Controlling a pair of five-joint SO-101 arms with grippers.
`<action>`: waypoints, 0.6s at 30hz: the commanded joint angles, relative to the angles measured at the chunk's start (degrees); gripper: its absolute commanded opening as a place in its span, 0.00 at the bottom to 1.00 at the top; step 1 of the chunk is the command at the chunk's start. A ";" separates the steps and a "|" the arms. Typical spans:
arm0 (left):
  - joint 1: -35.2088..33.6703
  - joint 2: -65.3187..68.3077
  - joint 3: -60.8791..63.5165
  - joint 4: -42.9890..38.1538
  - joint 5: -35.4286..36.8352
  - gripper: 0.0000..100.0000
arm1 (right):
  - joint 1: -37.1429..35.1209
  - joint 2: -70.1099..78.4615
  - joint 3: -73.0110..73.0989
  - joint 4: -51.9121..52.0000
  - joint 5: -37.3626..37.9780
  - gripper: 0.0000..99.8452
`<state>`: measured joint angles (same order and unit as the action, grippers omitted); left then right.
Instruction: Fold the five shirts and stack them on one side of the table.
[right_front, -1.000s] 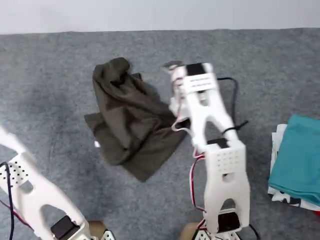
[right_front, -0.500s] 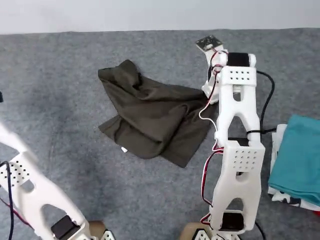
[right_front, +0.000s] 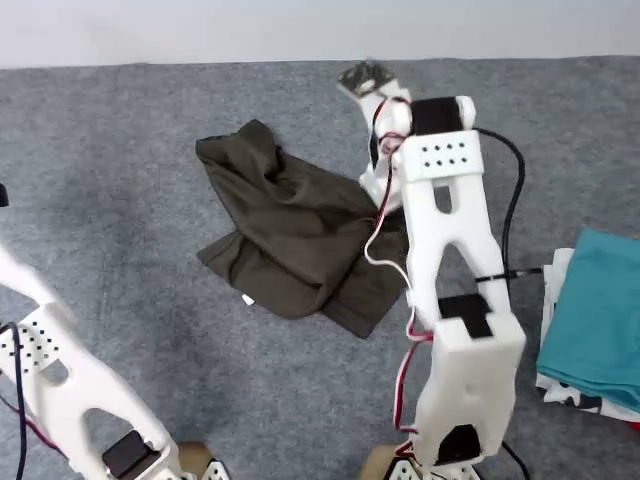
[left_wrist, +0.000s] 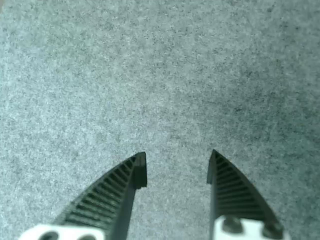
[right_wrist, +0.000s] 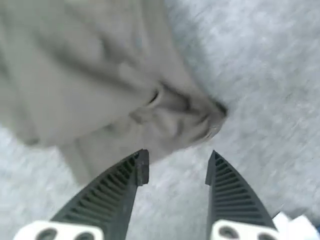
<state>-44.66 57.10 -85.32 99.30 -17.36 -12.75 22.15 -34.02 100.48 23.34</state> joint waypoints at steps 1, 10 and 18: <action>0.35 -1.14 -0.13 1.23 -0.09 0.20 | -3.03 -12.70 14.07 2.51 -0.62 0.19; 0.44 -1.14 -0.13 1.23 0.00 0.20 | -13.05 -27.91 43.78 -0.31 3.43 0.20; 0.44 -1.14 -0.13 1.23 2.11 0.20 | -18.42 -28.53 58.55 -16.57 3.52 0.25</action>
<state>-44.66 57.10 -85.32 99.30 -15.87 -29.10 -3.60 22.07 89.14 26.59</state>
